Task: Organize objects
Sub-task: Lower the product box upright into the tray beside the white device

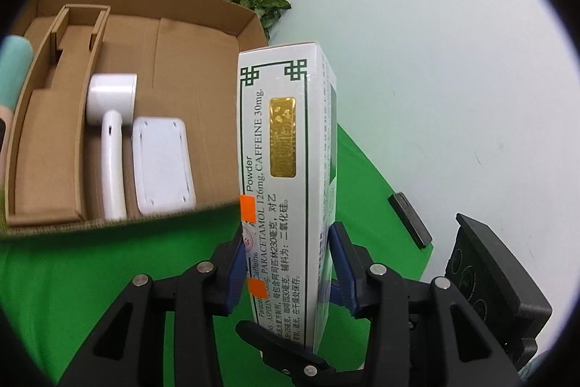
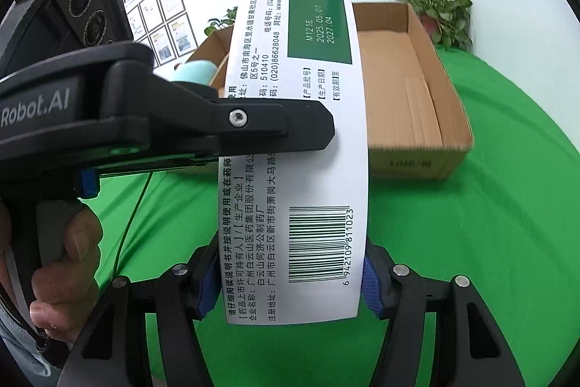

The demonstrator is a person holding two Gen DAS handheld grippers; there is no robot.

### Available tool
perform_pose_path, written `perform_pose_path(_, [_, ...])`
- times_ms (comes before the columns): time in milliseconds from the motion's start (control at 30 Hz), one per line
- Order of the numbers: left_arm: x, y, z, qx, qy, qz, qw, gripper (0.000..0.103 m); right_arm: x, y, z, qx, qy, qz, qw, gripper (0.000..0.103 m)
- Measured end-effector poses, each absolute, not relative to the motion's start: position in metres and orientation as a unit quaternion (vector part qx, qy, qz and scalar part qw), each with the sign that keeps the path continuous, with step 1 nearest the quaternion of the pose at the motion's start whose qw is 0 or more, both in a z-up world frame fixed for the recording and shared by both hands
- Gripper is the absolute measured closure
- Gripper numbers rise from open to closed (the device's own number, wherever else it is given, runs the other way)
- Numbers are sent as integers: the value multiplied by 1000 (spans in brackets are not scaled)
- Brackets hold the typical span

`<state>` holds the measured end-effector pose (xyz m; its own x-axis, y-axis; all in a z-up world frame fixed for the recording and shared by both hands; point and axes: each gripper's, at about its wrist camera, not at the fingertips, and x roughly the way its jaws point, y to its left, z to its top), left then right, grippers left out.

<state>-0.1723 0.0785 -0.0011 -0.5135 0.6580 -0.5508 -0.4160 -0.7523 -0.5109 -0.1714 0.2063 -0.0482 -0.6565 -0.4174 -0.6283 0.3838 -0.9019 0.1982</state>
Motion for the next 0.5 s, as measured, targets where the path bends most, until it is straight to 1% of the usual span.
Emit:
perform_pose_path(67, [-186,72,7,-376,-156,861,303,63,-193,203,-42,355,-33,-905,231,43])
perform_pose_path(100, [-189,57,9,-373,-158,864,300,63,-204,201,-37,358,-40,-903,236,43])
perform_pose_path(200, [-213,51,23,-368,-161,867,295,63,-243,191,-20,354,-40,-902,242,43])
perform_pose_path(267, [-241,39,32,-370,-167,864,297,63,-267,188,-7,356,-43,-900,249,43])
perform_pose_path(433, [-276,45,24,-397,-182,847,304,62,-311,186,6,371,-35,-898,235,43])
perform_pose_path(467, [-277,59,28,-410,-185,841,301,62,-319,188,3,378,-34,-895,233,43])
perform_pose_path(500, [-301,90,25,-418,-186,838,298,62,-330,189,-4,392,-37,-889,233,43])
